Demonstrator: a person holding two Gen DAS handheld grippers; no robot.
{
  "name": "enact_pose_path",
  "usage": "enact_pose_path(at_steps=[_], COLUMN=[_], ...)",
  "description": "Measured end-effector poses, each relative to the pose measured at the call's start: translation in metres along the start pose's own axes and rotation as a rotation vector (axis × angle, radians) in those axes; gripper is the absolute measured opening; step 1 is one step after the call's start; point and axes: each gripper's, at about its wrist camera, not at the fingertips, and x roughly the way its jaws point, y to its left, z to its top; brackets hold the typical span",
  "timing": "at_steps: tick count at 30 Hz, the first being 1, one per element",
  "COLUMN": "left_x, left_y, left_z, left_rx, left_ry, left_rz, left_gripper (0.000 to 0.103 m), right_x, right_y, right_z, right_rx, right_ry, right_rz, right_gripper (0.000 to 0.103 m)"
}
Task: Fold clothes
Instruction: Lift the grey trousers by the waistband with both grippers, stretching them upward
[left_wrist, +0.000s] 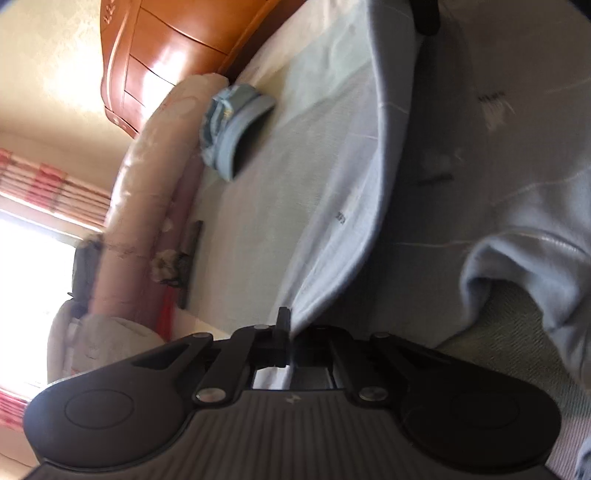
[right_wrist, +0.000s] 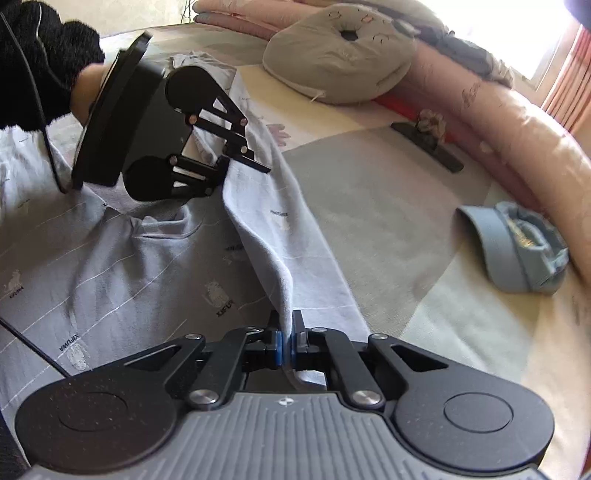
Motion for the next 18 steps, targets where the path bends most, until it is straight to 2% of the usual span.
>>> enact_pose_path(at_steps=[7,11,18], left_x=[-0.05,-0.086,-0.13], left_y=[0.019,0.02,0.011], left_z=[0.013,0.017,0.024], left_rx=[-0.012,-0.034,-0.018], left_ry=[0.0,-0.01,-0.035], left_rz=[0.038,0.029,0.009], left_gripper=[0.0,0.0,0.0], right_x=[-0.021,-0.032,-0.051], right_y=[0.017,0.033,0.047], right_z=[0.001,-0.002,-0.01], right_rx=[-0.087,-0.164,-0.189], right_ry=[-0.038,-0.042,-0.054], right_rz=[-0.153,-0.226,-0.284], right_gripper=[0.005,0.005,0.005])
